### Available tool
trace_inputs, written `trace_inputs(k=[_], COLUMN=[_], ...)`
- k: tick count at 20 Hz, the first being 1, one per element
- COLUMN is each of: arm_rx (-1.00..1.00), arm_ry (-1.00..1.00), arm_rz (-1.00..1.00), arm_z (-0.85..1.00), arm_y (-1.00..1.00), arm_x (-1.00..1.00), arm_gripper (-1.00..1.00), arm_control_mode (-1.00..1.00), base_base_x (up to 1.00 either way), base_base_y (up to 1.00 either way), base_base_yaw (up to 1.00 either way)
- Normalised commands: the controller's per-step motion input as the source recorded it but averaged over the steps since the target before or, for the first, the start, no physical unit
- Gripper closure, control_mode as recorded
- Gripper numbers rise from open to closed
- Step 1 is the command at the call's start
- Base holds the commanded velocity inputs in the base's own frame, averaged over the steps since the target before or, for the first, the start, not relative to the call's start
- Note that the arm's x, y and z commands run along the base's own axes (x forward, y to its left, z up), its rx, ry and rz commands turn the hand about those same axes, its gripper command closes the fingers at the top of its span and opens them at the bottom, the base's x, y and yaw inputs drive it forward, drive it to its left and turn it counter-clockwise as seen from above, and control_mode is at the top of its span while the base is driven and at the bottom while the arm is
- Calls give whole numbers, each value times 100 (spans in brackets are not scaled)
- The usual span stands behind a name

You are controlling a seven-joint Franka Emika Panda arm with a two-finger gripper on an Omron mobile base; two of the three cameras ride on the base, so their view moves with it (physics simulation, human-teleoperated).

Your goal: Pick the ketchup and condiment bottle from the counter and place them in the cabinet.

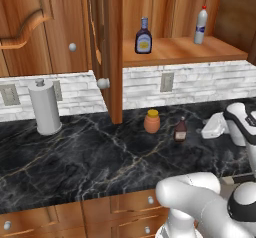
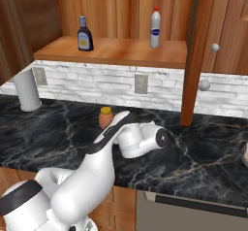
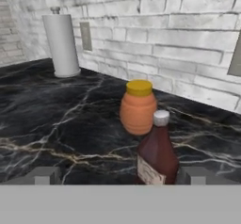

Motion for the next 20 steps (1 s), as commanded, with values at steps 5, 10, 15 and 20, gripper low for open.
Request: trace_inputs(k=[5, 10, 15, 20], arm_rx=[9, 6, 0, 2], arm_ry=[4, 2, 0, 1], arm_rz=[1, 2, 0, 2], arm_z=[-3, -9, 0, 0], arm_y=[17, 13, 0, 5], arm_x=[18, 1, 0, 1], arm_gripper=[-100, -100, -100, -100], arm_control_mode=[-100, -100, -100, -100], base_base_x=[0, 0, 0, 0], base_base_y=[0, 0, 0, 0], base_base_yaw=[0, 0, 0, 0])
